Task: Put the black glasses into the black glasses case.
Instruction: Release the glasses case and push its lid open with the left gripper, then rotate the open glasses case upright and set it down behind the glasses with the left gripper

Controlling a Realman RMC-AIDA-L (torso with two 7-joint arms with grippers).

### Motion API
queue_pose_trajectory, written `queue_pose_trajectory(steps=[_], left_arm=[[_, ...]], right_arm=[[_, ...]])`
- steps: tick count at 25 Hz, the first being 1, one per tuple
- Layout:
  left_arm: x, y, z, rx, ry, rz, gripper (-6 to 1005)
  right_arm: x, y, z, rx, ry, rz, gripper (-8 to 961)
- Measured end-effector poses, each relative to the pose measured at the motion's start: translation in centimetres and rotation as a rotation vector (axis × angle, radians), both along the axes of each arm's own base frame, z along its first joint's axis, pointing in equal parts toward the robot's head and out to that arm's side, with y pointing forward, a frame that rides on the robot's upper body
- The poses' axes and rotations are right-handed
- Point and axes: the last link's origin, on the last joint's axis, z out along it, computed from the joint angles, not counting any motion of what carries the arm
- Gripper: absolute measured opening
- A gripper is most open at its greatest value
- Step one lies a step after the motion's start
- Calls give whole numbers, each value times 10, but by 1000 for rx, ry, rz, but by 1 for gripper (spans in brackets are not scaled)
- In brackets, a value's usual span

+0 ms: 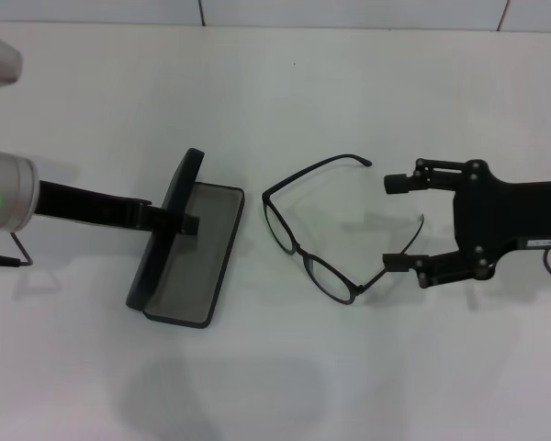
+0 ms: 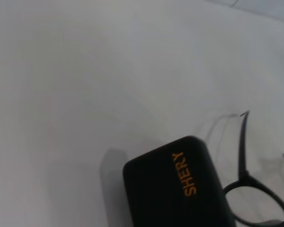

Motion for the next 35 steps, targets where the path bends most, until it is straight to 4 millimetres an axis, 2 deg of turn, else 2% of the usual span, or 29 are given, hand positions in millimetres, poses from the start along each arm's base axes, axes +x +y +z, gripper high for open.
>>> queue_pose_trajectory(steps=[7, 18, 23, 30, 35], left_arm=[[8, 6, -2, -17, 27, -12, 838], [9, 18, 4, -4, 124, -167, 502], [12, 35, 13, 37, 196, -292, 254], [27, 59, 16, 29, 275, -457, 211], [44, 73, 10, 27, 361, -675, 214]], right_arm=[[3, -6, 12, -3, 43, 5, 846], [7, -15, 11, -27, 57, 5, 844], [10, -20, 10, -29, 70, -11, 843], [19, -30, 12, 17, 146, -81, 842], [24, -37, 9, 27, 175, -111, 841]])
